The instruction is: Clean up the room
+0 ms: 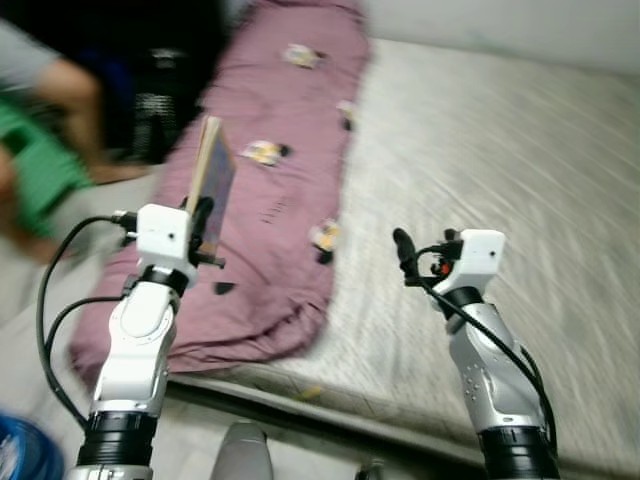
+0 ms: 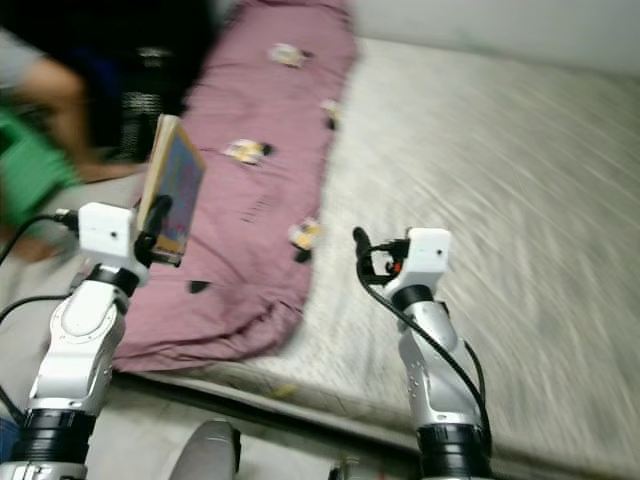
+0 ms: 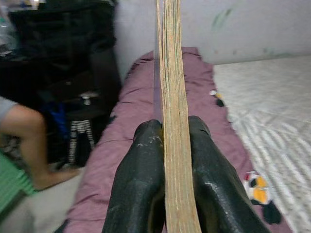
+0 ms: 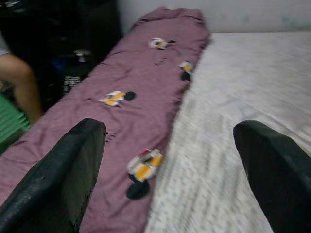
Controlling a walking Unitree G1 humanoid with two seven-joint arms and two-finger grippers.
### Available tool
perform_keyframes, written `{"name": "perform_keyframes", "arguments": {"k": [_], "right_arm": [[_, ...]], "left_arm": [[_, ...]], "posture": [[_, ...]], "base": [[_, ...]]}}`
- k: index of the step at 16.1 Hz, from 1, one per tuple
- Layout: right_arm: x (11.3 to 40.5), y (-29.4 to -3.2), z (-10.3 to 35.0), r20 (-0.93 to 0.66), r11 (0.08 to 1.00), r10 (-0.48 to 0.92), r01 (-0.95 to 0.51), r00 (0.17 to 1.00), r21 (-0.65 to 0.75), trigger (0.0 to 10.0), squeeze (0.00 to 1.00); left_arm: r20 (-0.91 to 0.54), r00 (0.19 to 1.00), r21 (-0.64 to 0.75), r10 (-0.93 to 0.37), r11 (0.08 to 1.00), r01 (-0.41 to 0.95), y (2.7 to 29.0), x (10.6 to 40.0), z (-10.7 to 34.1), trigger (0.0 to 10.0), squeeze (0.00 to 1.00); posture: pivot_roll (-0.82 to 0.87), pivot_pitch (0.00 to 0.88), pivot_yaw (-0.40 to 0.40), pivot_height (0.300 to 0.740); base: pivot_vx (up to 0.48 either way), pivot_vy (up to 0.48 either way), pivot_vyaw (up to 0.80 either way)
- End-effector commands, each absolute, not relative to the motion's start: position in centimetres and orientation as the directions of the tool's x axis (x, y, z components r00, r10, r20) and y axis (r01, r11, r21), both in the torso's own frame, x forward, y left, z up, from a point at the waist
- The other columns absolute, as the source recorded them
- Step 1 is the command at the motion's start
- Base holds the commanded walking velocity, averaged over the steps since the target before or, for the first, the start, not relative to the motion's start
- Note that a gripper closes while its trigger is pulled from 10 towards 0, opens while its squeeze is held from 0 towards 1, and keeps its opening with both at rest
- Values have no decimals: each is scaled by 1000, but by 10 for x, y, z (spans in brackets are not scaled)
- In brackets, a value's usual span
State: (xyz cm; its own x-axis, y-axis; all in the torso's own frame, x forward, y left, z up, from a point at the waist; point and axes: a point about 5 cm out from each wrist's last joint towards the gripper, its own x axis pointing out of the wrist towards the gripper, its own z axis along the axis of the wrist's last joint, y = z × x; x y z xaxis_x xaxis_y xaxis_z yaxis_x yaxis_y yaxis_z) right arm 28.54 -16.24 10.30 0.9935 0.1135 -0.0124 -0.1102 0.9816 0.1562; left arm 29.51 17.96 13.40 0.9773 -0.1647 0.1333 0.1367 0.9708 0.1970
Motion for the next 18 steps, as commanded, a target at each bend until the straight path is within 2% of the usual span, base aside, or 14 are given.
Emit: {"name": "perform_keyframes", "arguments": {"k": [1,3,11,13,18], "right_arm": [[283,-165,105,-4,985,91,-90,996,150,10000,0],[278,-169,96,-41,986,60,-53,997,157,10000,0],[279,-176,95,-64,988,13,-3,998,153,10000,0],[279,-175,95,-65,988,13,-3,998,152,10000,0],[281,-173,96,-64,989,19,-9,998,147,10000,0]], "left_arm": [[119,976,222,-183,963,154,180,293,131,10000,0],[79,971,239,-228,949,203,176,290,120,10000,0],[99,967,196,-234,958,212,167,291,121,10000,0],[102,967,192,-233,959,211,168,291,122,10000,0],[110,966,187,-235,959,213,169,293,124,10000,0]], "posture": [[33,52,-12,740],[33,66,-17,740],[24,83,-31,740],[27,83,-36,740],[31,90,-35,740]], "base": [[0,0,0],[0,0,0],[0,0,0],[0,0,-719],[0,-325,-634]]}}
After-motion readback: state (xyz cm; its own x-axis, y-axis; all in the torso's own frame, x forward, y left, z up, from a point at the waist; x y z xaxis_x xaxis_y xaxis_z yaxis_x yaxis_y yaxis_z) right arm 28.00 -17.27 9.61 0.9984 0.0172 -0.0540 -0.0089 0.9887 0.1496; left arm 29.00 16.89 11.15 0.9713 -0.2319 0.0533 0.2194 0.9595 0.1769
